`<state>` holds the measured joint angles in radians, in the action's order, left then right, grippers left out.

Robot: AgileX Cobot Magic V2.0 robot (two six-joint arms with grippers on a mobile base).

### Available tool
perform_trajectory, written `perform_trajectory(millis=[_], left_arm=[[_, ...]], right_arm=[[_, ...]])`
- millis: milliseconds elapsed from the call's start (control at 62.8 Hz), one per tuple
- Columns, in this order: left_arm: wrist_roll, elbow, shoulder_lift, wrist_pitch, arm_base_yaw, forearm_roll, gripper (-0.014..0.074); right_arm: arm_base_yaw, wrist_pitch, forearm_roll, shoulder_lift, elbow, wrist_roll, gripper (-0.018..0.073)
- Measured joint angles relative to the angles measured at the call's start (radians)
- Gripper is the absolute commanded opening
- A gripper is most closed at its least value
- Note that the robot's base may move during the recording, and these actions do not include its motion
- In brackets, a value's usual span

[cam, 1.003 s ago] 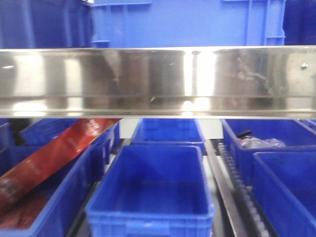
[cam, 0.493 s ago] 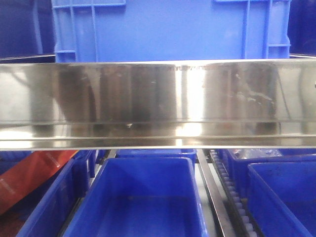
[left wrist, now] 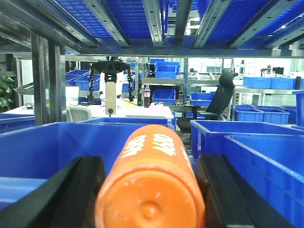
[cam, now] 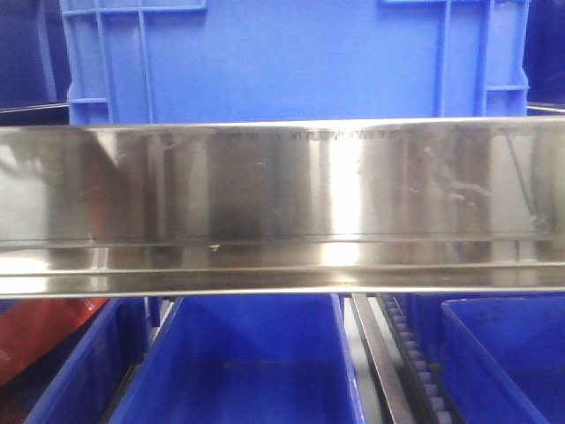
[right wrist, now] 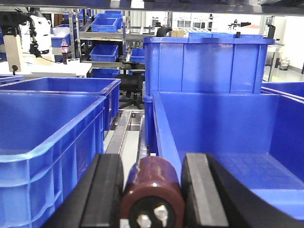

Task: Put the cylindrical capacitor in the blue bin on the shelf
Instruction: 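Move both held capacitors over the blue bins on the shelf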

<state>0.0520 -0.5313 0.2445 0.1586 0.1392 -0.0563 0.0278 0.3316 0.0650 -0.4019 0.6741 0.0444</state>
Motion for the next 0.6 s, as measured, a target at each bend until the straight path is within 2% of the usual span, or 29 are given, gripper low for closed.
perform_trajectory(millis=[605], left_arm=[[0.000, 0.000, 0.000, -0.013, 0.000, 0.000, -0.0111]], right_arm=[[0.000, 0.000, 0.000, 0.000, 0.000, 0.000, -0.0162]])
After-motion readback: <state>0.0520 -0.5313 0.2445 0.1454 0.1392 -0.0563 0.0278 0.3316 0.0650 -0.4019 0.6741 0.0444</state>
